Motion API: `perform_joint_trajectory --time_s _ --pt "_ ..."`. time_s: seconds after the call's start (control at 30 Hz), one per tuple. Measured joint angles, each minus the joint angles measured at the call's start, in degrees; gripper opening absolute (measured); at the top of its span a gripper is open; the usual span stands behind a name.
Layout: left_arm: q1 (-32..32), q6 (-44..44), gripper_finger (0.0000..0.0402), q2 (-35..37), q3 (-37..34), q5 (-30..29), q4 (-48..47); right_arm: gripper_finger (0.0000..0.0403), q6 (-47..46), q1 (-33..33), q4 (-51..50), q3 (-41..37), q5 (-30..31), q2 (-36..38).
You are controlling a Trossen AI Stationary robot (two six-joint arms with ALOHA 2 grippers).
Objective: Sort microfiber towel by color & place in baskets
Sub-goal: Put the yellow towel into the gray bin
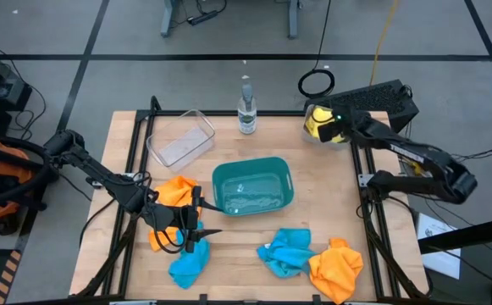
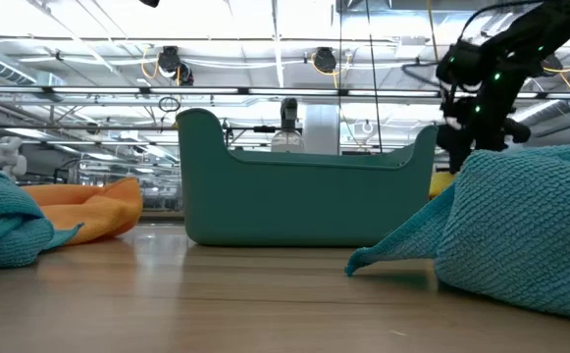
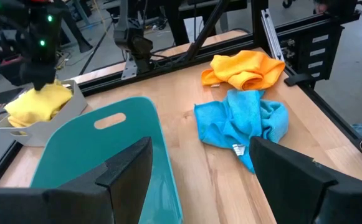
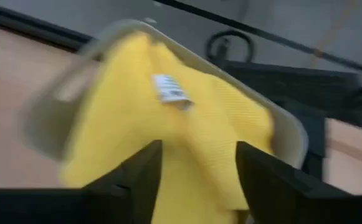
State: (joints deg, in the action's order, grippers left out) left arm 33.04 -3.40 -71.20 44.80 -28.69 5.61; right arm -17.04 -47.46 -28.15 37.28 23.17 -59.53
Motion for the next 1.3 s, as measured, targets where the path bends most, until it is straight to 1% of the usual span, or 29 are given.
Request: perform_joint_trajectory --time_s 0.07,0.13,0.2,0.27,0.33,0.47,0.6,0.67,0.73,0.87,0.93,1.07,1.2,1.3 --pt "0.0 0.0 0.0272 0.0 0.0 0.0 0.0 0.0214 -0.3 0.4 0.4 0.0 -2.3 2.0" --pt "0.0 0.0 0.0272 0.0 0.0 0.0 0.0 0.0219 -0.2 1.4 0.6 0.0 -2.4 3.3" --pt "0.0 0.0 0.0272 0.0 0.0 0.0 0.0 0.0215 1.0 2.5 1.3 0.0 -2.8 4.0" --pt "0.0 0.0 0.0272 0.0 0.0 0.0 0.0 0.0202 2.0 4.0 2.2 0.0 -4.4 4.0" --pt "0.0 0.0 0.0272 0.0 0.0 0.0 0.0 0.0179 2.5 5.4 3.8 0.0 -5.7 3.4" --pt "0.0 -0.1 0.0272 0.0 0.0 0.0 0.1 0.0111 2.7 6.8 5.7 0.0 -3.9 0.1" --pt "0.0 -0.1 0.0272 0.0 0.0 0.0 0.1 0.0029 3.4 5.1 7.3 0.0 -2.5 -5.3" --pt "0.0 -0.2 0.0272 0.0 0.0 0.0 0.1 0.0008 4.5 3.6 8.7 0.0 -0.3 -8.4" --pt "0.0 -0.2 0.0272 0.0 0.0 0.0 0.1 0.0013 5.7 1.6 11.1 0.0 0.1 -11.2" --pt "0.0 -0.4 0.0272 0.0 0.0 0.0 0.0 0.0022 6.7 -2.1 15.4 0.0 -4.3 -16.7" --pt "0.0 -0.4 0.0272 0.0 0.0 0.0 0.0 0.0019 6.8 -3.3 16.5 0.0 -5.4 -19.6" --pt "0.0 -0.3 0.0272 0.0 0.0 0.0 -0.2 0.0004 6.8 -4.6 17.2 0.1 -5.5 -24.5" --pt "0.0 -0.3 0.0272 0.0 0.0 0.6 -0.2 0.0004 6.6 -4.2 17.4 0.2 -6.5 -25.6" --pt "0.0 0.0 0.0272 0.0 0.0 1.3 -0.2 0.0005 6.2 -4.2 16.7 0.2 -7.0 -25.2"
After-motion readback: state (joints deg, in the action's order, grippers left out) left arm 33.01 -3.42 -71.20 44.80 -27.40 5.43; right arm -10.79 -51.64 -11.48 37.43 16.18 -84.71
